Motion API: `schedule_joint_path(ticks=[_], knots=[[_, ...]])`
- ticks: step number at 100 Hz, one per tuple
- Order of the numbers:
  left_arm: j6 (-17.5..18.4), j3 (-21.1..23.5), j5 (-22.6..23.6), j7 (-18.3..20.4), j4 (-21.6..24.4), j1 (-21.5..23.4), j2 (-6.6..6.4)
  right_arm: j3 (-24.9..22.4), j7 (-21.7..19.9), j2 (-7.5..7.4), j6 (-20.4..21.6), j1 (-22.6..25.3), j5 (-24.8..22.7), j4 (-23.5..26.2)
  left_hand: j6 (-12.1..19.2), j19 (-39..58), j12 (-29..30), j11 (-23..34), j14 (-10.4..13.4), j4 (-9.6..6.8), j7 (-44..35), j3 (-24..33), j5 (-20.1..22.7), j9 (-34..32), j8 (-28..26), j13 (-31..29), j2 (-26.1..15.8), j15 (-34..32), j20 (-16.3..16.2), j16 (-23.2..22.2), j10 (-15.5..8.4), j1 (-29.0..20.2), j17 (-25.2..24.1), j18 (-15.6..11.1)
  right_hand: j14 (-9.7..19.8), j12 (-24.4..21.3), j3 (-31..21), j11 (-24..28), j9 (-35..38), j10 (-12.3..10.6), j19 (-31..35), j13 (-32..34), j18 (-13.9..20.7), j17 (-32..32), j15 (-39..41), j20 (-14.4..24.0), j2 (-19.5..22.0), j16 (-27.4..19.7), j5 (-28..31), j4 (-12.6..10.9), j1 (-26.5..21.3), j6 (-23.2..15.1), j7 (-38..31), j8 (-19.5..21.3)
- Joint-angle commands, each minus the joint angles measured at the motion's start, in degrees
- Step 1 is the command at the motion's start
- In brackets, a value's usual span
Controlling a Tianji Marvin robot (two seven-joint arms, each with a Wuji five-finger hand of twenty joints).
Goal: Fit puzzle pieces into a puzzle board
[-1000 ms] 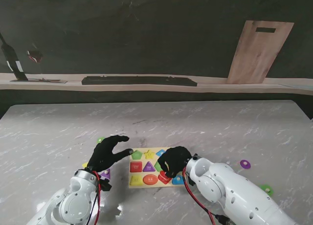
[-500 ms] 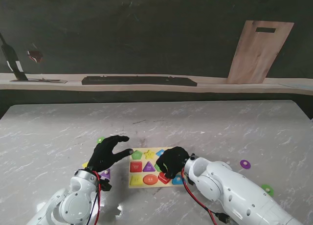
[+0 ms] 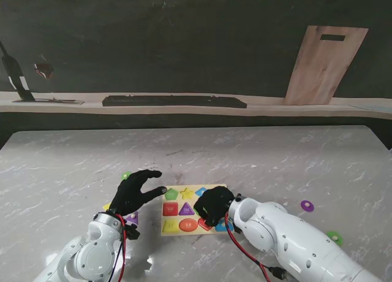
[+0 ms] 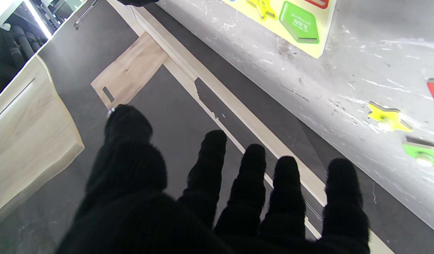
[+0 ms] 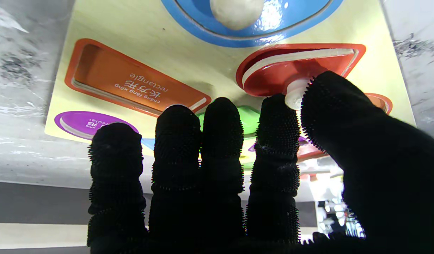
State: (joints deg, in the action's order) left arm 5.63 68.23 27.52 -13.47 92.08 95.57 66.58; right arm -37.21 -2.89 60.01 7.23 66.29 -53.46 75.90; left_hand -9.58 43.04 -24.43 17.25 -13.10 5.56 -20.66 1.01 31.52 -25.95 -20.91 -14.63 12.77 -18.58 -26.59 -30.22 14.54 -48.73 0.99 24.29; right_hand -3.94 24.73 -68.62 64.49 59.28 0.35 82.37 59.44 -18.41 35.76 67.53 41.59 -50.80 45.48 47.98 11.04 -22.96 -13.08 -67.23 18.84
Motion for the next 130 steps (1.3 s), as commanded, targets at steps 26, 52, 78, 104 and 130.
schedule_joint_path(ticks=[26,52,78,104,130], knots=[[-0.1,-0.2,-0.4,0.2,0.1,0.0,0.06,0.4,-0.5,0.09,-0.3,0.6,-0.6,0.0,1.5,-0.8,0.6,-0.8,1.7,-2.09,1.1,-2.3,1.2,-0.6,0.3,-0.2,-1.8,1.2,-0.7,0.3,-0.3,-0.5,-0.9,-4.8,0.7,-0.3,-4.5,2.0,1.5,0.9,2.7,1.4,-1.1,0.6,1.6,0.6,1.0,-0.3,3.0,-4.2,-1.8,-3.7,-1.7,0.1],[-0.1,-0.2,-0.3,0.2,0.1,0.0,0.06,0.3,-0.8,-0.36,-0.2,0.6,-2.5,0.3,1.4,-0.7,0.7,-0.8,1.7,-2.07,1.0,-2.4,1.3,-0.6,0.3,-0.3,-1.8,1.2,-0.7,0.3,-0.3,-0.4,-0.8,-4.8,0.3,2.8,4.4,1.6,0.4,0.6,2.2,0.4,-1.1,-0.2,1.3,0.3,2.5,-0.3,1.4,1.3,2.3,-3.7,-1.9,-0.2],[-0.1,-0.2,-0.3,0.2,0.1,0.0,0.05,-2.0,2.8,-0.87,0.3,2.4,-7.9,1.6,1.5,-0.7,0.7,-0.8,1.7,-2.08,1.0,-2.3,1.3,-0.7,0.3,-0.3,-1.8,1.2,-0.7,0.3,-0.4,-0.5,-0.9,-4.8,0.5,4.7,14.4,0.8,-3.2,0.9,1.5,-2.5,-0.4,-2.5,0.7,0.2,11.5,-0.4,0.8,-4.9,10.7,2.5,7.1,12.2],[0.0,-0.2,-0.3,0.3,0.0,0.0,0.04,-5.3,5.7,-0.99,0.7,4.8,-10.7,3.2,1.4,-0.7,0.6,-0.8,1.6,-2.08,1.0,-2.4,1.4,-0.8,0.3,-0.3,-1.8,1.2,-0.7,0.3,-0.2,-0.5,-0.9,-4.7,0.4,4.3,18.9,-0.1,-8.9,1.0,0.7,-7.2,1.0,-5.4,-1.0,0.4,15.6,-0.8,-7.6,-5.1,13.0,5.0,11.7,11.9],[-0.1,-0.2,-0.4,0.3,0.0,0.0,0.04,-18.8,5.6,-1.73,3.2,13.7,-16.3,10.1,1.4,-0.7,0.6,-0.8,1.5,-2.09,1.1,-2.3,1.4,-0.9,0.3,-0.4,-1.8,1.2,-0.7,0.3,-0.3,-0.5,-0.8,-4.7,-0.1,3.0,19.3,-4.2,-15.5,1.4,-3.7,-12.6,1.5,-10.8,-6.9,-1.1,17.0,-3.3,-14.1,-6.7,11.8,4.1,14.1,10.9]])
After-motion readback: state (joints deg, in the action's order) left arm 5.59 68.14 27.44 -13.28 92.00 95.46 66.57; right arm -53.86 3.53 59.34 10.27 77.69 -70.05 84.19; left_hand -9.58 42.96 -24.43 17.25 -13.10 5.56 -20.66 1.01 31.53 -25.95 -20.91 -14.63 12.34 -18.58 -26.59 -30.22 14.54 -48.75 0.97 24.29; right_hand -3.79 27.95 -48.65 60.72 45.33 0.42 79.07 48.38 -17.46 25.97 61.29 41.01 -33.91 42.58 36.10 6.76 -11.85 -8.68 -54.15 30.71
